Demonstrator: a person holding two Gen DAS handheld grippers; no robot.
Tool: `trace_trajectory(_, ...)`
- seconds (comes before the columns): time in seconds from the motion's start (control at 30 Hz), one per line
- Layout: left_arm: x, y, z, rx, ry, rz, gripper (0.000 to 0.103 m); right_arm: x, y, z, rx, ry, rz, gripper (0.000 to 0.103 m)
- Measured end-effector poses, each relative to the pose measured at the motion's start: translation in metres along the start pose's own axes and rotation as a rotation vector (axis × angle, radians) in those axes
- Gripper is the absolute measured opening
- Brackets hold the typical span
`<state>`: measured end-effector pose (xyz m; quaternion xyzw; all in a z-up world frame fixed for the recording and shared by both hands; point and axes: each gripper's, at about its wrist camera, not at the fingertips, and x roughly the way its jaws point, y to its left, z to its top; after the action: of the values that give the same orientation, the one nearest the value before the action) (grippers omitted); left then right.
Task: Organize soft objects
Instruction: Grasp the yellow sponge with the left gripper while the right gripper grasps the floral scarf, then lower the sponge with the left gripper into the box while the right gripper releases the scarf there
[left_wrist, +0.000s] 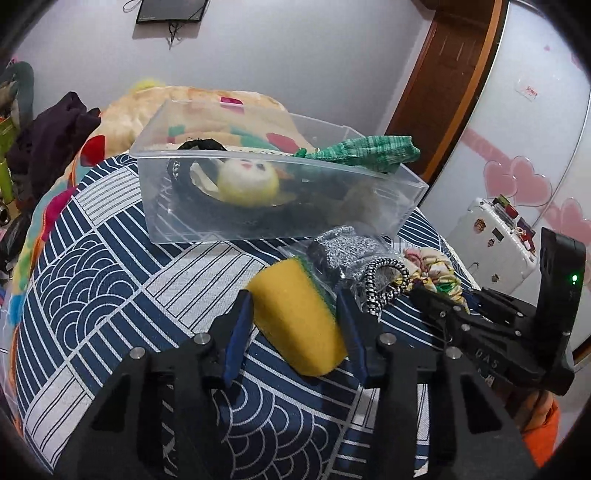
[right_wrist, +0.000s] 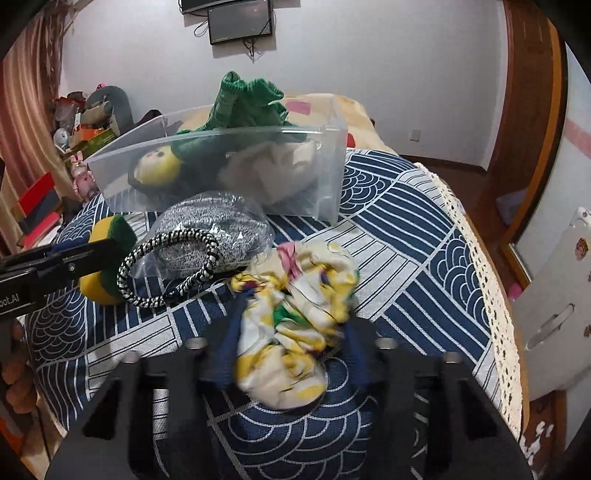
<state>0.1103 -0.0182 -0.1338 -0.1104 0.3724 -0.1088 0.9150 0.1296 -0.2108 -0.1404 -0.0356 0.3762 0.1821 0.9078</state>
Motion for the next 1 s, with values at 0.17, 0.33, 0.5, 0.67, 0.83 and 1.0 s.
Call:
trace_trajectory(0.17, -0.007, -0.001, -0.001, -0.007, -0.006, -0.002, 0.038, -0.003, 0.000, 0.002, 0.001, -0.013, -0.010, 0.021)
trace_trajectory(0.33, -0.019, -0.006, -0.003, 0.027, -0.035, 0.042, 0.036, -0.017, 0.002, 0.008, -0.015, -0.070, -0.019, 0.021)
trace_trajectory(0.5, -0.038, -0.005, 0.007, 0.039, -0.095, 0.062, 0.036, -0.038, 0.010, 0.019, -0.032, -0.143, -0.007, 0.021)
trace_trajectory(0.67, -0.057, -0.002, 0.022, 0.041, -0.161, 0.085, 0.036, -0.049, 0.018, 0.036, -0.070, -0.196, 0.027, 0.021)
trace_trajectory(0.83, -0.071, 0.000, 0.044, 0.056, -0.227, 0.111, 0.036, -0.055, 0.029, 0.056, -0.096, -0.258, 0.029, 0.021)
trace_trajectory(1.0, -0.076, 0.002, 0.064, 0.085, -0.278, 0.141, 0.036, -0.049, 0.038, 0.078, -0.095, -0.302, 0.066, 0.021)
